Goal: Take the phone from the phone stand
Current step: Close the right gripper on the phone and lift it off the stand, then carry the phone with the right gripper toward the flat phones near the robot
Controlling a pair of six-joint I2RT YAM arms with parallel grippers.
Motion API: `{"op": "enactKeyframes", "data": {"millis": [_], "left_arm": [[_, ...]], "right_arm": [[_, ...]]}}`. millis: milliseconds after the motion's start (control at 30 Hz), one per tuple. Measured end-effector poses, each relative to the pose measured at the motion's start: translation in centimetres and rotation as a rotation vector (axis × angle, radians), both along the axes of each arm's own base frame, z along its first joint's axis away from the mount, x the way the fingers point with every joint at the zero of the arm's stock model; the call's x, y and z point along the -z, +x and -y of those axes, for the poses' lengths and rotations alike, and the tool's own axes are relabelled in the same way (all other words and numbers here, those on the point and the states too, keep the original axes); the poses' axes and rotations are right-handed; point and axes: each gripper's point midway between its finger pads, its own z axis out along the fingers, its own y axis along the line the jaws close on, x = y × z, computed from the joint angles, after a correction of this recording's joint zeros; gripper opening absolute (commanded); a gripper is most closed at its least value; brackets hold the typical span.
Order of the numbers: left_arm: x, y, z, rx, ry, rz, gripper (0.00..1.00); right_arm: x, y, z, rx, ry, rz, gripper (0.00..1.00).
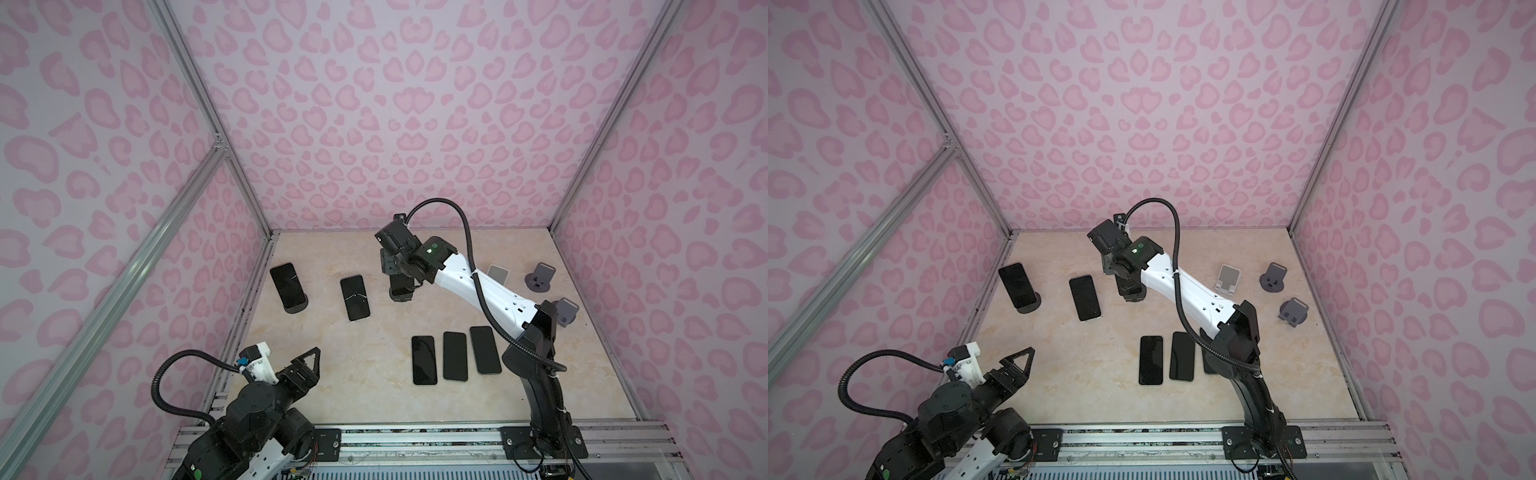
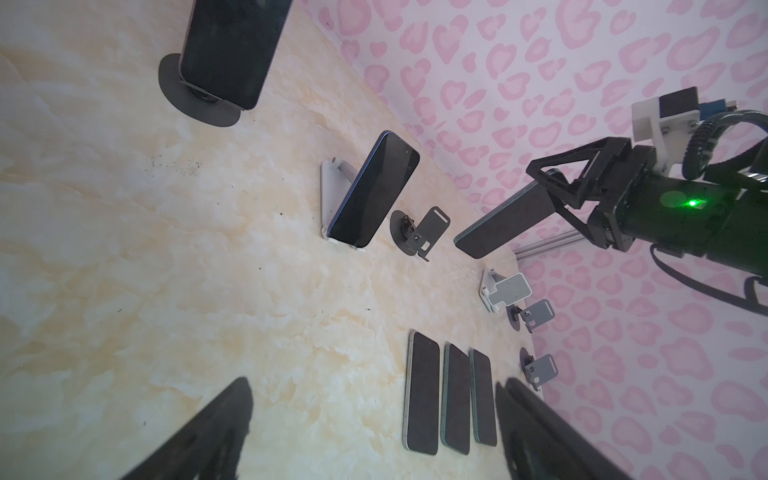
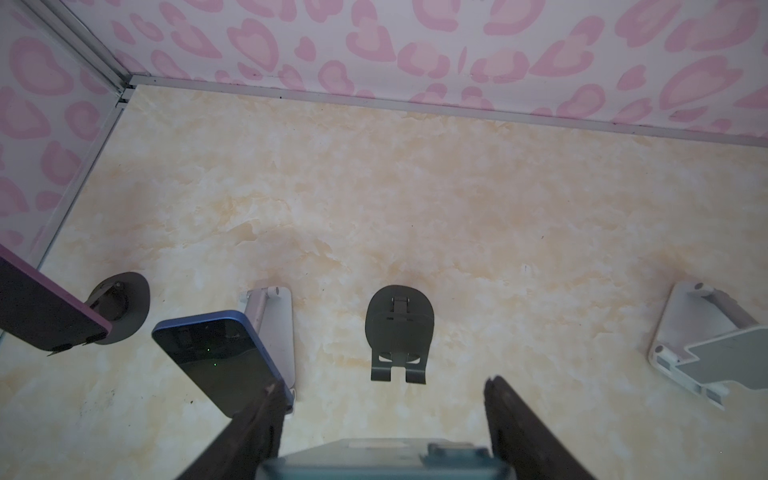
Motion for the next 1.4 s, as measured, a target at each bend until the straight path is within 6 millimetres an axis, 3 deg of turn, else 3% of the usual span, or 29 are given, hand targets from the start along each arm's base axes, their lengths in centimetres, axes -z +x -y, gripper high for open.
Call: {"op": "enactKeyframes", "data": {"millis": [267, 833, 1400], "left_arm": [[0.2, -0.1, 0.0, 0.002, 0.008, -0.006, 0.95], [0.4, -0.1, 0.0, 0.007, 0.014, -0.012, 0.94], [2.3, 0.0, 1.0, 0.031, 0.003, -0.064, 0.94]], "right_arm": [[0.2, -2.4, 0.5, -0.012, -0.021, -0.010, 0.61], [0.1, -6.9, -1.3, -0.061, -0.021, -0.021, 0.61], [6.2, -13.1, -0.6, -0.032, 0.001, -0.160, 0.61]]}}
